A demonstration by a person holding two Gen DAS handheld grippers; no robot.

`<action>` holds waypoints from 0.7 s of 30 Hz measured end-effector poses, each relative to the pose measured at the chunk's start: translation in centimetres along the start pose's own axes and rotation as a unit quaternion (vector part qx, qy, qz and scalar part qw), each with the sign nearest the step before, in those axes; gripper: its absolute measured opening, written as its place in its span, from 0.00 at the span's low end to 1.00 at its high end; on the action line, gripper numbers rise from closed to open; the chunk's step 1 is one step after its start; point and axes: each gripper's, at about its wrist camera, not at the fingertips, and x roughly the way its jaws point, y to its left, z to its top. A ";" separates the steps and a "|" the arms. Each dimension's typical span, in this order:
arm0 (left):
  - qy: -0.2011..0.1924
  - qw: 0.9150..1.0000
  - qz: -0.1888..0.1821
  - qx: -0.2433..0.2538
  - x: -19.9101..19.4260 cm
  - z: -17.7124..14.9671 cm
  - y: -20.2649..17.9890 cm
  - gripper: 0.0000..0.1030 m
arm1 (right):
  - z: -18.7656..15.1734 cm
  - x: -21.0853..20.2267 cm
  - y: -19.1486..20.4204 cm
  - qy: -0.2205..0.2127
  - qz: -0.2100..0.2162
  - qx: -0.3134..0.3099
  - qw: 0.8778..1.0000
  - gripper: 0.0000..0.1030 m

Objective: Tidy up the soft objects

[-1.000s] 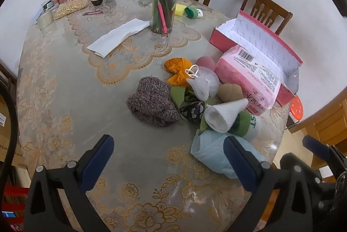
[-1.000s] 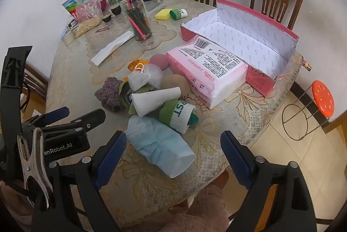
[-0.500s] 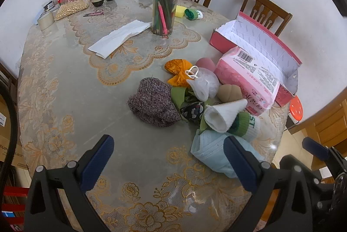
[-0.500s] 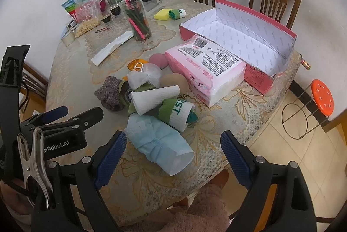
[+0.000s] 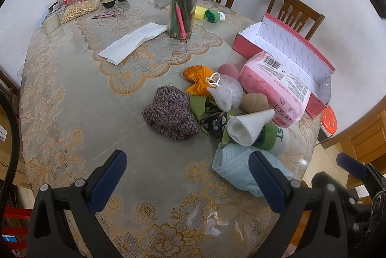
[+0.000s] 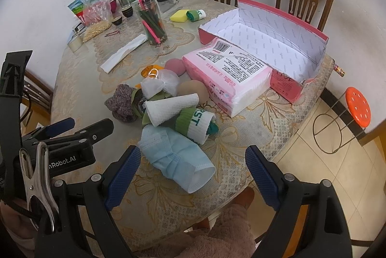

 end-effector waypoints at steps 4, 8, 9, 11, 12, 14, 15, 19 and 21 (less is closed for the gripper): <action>0.001 1.000 -0.001 -0.001 -0.1 -0.1 0.1 1.00 | -0.1 0.0 -0.1 0.000 0.000 0.000 1.000 0.88; 0.002 1.000 -0.002 -0.001 0.0 -0.2 0.3 1.00 | 0.0 0.0 0.1 0.001 0.000 0.000 1.000 0.88; 0.002 1.000 -0.002 -0.001 0.0 -0.2 0.3 1.00 | 0.0 0.0 0.1 0.001 0.000 0.000 1.000 0.88; 0.002 1.000 -0.002 -0.001 0.0 -0.2 0.3 1.00 | 0.0 0.0 0.1 0.001 0.000 0.000 1.000 0.88; 0.002 1.000 -0.003 -0.001 0.0 -0.2 0.3 1.00 | 0.0 0.1 0.0 0.001 0.000 0.001 1.000 0.88; 0.004 1.000 -0.004 -0.003 0.3 -0.2 0.5 1.00 | -0.2 0.2 -0.1 0.004 0.000 0.003 1.000 0.88; 0.005 1.000 -0.004 -0.005 0.4 -0.2 0.7 1.00 | -0.2 0.2 -0.2 0.005 0.001 0.003 1.000 0.88; 0.006 1.000 0.000 -0.007 1.0 0.0 1.3 1.00 | -0.2 0.5 -0.4 0.012 0.002 0.005 1.000 0.88; 0.006 1.000 0.005 -0.007 1.3 0.1 1.6 1.00 | 0.0 0.7 -0.4 0.015 0.003 0.004 1.000 0.88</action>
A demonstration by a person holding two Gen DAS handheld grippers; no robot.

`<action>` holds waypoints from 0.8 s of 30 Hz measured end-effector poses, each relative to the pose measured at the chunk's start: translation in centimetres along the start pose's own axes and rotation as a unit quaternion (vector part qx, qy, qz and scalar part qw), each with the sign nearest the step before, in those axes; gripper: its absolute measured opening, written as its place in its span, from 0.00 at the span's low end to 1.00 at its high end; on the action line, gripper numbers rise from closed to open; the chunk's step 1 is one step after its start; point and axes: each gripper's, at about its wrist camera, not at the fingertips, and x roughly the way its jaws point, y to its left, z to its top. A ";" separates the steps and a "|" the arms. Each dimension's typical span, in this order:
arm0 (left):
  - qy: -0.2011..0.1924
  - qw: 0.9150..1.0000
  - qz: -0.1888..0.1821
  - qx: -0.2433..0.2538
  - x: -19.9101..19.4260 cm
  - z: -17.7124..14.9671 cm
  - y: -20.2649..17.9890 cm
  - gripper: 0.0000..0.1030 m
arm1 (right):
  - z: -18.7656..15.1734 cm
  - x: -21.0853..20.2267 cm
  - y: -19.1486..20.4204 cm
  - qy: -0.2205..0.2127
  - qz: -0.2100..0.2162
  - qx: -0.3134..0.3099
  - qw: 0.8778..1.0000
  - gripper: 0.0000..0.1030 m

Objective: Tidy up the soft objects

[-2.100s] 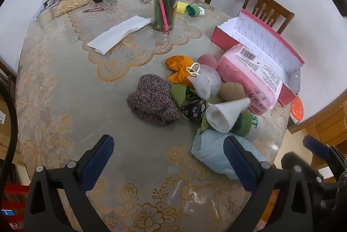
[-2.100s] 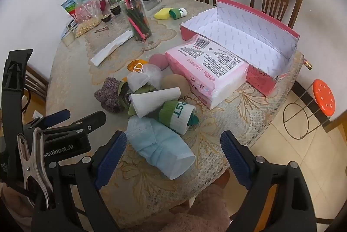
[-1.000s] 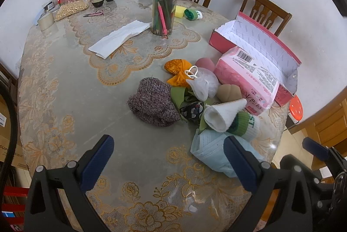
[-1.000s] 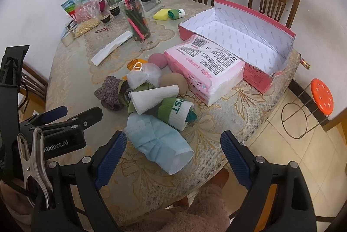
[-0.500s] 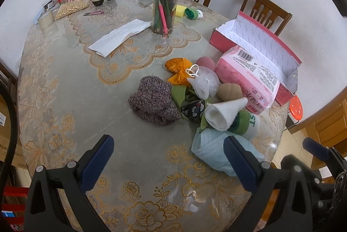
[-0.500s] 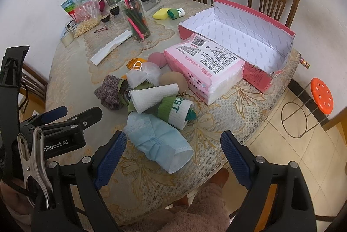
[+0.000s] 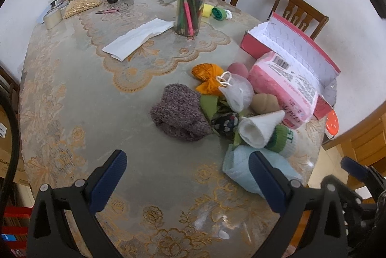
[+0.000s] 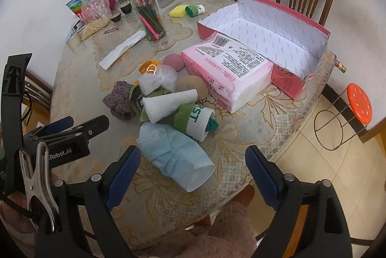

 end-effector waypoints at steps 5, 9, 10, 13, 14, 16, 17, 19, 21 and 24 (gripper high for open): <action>-0.001 1.000 0.007 -0.007 1.1 0.8 1.0 1.00 | 0.3 0.7 0.0 0.008 0.002 -0.004 1.000 0.88; 0.002 1.000 0.005 -0.013 2.4 1.7 1.7 1.00 | 0.5 1.4 -0.3 0.014 0.003 -0.004 1.000 0.88; 0.003 1.000 0.004 -0.012 2.7 2.0 1.7 1.00 | 0.7 1.6 -0.4 0.015 0.002 -0.003 1.000 0.88; 0.004 1.000 0.006 0.000 3.6 2.7 1.7 0.98 | 1.0 2.5 -0.8 0.021 0.004 0.001 1.000 0.80; 0.005 1.000 0.010 0.005 4.0 2.9 1.6 0.97 | 1.1 2.9 -0.9 0.024 0.005 0.003 1.000 0.79; 0.009 1.000 0.017 0.009 4.7 3.3 1.6 0.87 | 1.4 3.4 -1.0 0.029 0.009 0.005 1.000 0.73; 0.013 1.000 0.018 0.010 5.1 3.5 1.6 0.85 | 1.5 3.6 -1.0 0.030 0.009 0.005 0.999 0.71; 0.020 1.000 0.015 0.011 5.8 3.8 1.7 0.84 | 1.7 4.3 -1.0 0.033 0.008 0.003 0.999 0.67; 0.027 1.000 0.008 0.011 6.5 3.9 1.8 0.83 | 2.0 4.8 -1.0 0.035 0.010 0.001 0.999 0.64; 0.034 0.999 0.006 0.012 7.3 4.1 1.9 0.79 | 2.4 5.7 -1.0 0.040 0.013 0.000 0.999 0.61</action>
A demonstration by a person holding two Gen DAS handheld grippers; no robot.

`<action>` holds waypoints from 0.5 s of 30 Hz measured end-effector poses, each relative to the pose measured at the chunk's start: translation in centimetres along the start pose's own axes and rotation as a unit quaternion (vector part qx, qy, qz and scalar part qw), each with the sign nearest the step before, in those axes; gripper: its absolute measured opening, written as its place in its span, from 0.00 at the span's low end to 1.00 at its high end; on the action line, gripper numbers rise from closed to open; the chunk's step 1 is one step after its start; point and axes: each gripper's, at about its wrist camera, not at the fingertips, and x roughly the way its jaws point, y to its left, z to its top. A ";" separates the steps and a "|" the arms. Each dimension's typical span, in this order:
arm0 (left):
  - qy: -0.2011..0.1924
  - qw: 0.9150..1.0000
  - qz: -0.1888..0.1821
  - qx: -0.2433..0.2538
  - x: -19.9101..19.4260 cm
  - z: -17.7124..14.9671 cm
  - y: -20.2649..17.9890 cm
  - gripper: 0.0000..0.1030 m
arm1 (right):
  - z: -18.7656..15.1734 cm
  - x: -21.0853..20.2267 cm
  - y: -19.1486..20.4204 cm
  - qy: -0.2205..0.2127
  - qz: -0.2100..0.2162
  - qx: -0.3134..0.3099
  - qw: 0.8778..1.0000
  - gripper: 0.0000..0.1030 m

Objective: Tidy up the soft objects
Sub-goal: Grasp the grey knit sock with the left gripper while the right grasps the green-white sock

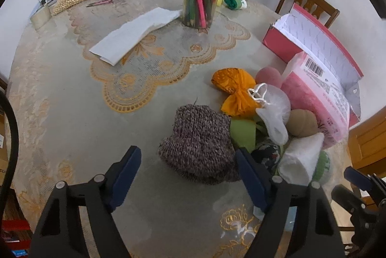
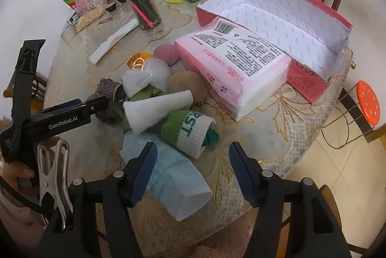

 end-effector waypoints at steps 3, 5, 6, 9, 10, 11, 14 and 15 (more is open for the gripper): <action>0.011 1.000 -0.007 -0.003 1.0 0.2 0.2 0.78 | 0.3 0.8 0.0 0.007 0.003 0.002 1.000 0.59; 0.014 1.000 -0.008 -0.005 1.4 0.2 0.3 0.78 | 0.4 1.5 0.0 0.012 0.002 0.003 1.000 0.59; 0.016 1.000 -0.009 -0.006 1.6 0.2 0.3 0.78 | 0.5 1.7 -0.1 0.015 0.002 0.003 1.000 0.59; 0.022 0.999 -0.020 -0.011 2.1 0.3 0.4 0.78 | 0.7 2.4 -0.2 0.022 0.005 0.006 1.000 0.58; 0.024 0.999 -0.024 -0.011 2.2 0.3 0.4 0.78 | 0.8 2.7 -0.3 0.024 0.006 0.008 1.000 0.55; 0.026 0.999 -0.026 -0.010 2.4 0.4 0.3 0.78 | 0.8 2.8 -0.3 0.026 0.006 0.010 1.000 0.53; 0.021 1.000 -0.016 0.004 2.5 0.4 0.0 0.78 | 0.8 3.4 -0.5 0.033 0.011 0.013 0.999 0.50; 0.021 1.000 -0.015 0.006 2.5 0.3 -0.2 0.77 | 0.8 3.5 -0.5 0.034 0.012 0.013 0.999 0.49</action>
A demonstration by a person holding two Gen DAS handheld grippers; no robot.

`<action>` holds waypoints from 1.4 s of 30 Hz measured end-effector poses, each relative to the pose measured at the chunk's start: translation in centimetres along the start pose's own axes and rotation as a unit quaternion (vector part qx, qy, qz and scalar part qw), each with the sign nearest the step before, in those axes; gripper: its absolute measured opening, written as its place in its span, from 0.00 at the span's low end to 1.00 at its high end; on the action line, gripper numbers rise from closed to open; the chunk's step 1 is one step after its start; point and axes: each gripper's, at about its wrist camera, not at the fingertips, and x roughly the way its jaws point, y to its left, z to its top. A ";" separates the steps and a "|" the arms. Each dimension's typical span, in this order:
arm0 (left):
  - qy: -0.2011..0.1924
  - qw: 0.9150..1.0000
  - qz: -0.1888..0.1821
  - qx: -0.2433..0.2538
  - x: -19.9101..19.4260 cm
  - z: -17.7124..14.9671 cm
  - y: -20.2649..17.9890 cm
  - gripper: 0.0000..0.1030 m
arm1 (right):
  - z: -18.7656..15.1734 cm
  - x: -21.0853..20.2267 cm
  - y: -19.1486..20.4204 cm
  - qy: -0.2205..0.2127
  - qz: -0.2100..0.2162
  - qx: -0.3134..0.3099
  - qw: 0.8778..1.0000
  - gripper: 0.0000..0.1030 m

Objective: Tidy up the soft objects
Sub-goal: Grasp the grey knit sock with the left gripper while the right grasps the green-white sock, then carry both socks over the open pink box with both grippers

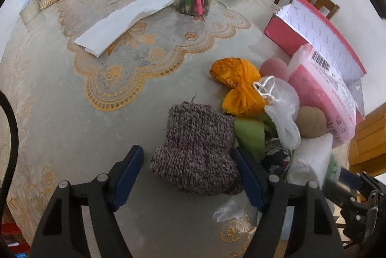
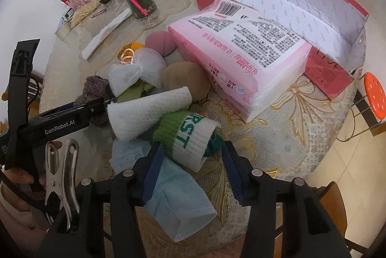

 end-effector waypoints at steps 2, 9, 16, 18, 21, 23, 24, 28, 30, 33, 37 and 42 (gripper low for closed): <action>-0.004 1.000 -0.004 0.001 -0.1 -0.1 -0.1 0.72 | -0.1 0.3 0.1 0.002 0.001 -0.004 1.000 0.47; -0.011 1.000 -0.021 -0.003 -1.4 -0.6 -0.1 0.42 | -0.3 0.5 0.4 0.000 0.001 -0.014 1.000 0.32; -0.021 0.999 -0.032 -0.029 -2.7 -1.1 0.6 0.24 | -0.6 -0.6 0.8 -0.021 -0.008 -0.035 0.999 0.18; -0.022 0.999 -0.035 -0.032 -3.0 -1.2 0.7 0.24 | -0.8 -1.0 0.7 -0.026 -0.009 -0.035 0.999 0.17; -0.028 0.998 -0.039 -0.030 -3.8 -1.5 0.6 0.24 | -0.9 -1.6 0.6 -0.034 -0.012 -0.036 0.999 0.16; -0.031 0.998 -0.038 -0.026 -4.3 -1.7 0.5 0.24 | -1.0 -2.1 0.6 -0.041 -0.010 -0.034 0.999 0.16; -0.032 0.998 -0.037 -0.025 -4.5 -1.8 0.4 0.24 | -1.0 -2.2 0.5 -0.044 -0.008 -0.033 0.998 0.16; -0.037 0.998 -0.037 -0.020 -5.2 -2.0 0.1 0.24 | -1.1 -3.1 0.8 -0.062 -0.003 -0.031 0.998 0.16; -0.041 0.998 -0.037 -0.017 -5.7 -2.2 -0.1 0.24 | -1.2 -3.5 0.9 -0.070 0.000 -0.031 0.997 0.15; -0.046 0.998 -0.038 -0.014 -6.4 -2.5 -0.4 0.24 | -1.3 -4.1 1.0 -0.078 0.007 -0.031 0.996 0.15; -0.055 0.998 -0.040 -0.010 -7.3 -2.7 -0.8 0.24 | -1.6 -5.0 1.4 -0.092 0.022 -0.036 0.995 0.15; -0.065 0.997 -0.040 -0.005 -8.4 -2.8 -1.1 0.24 | -1.8 -6.2 1.9 -0.116 0.040 -0.046 0.991 0.15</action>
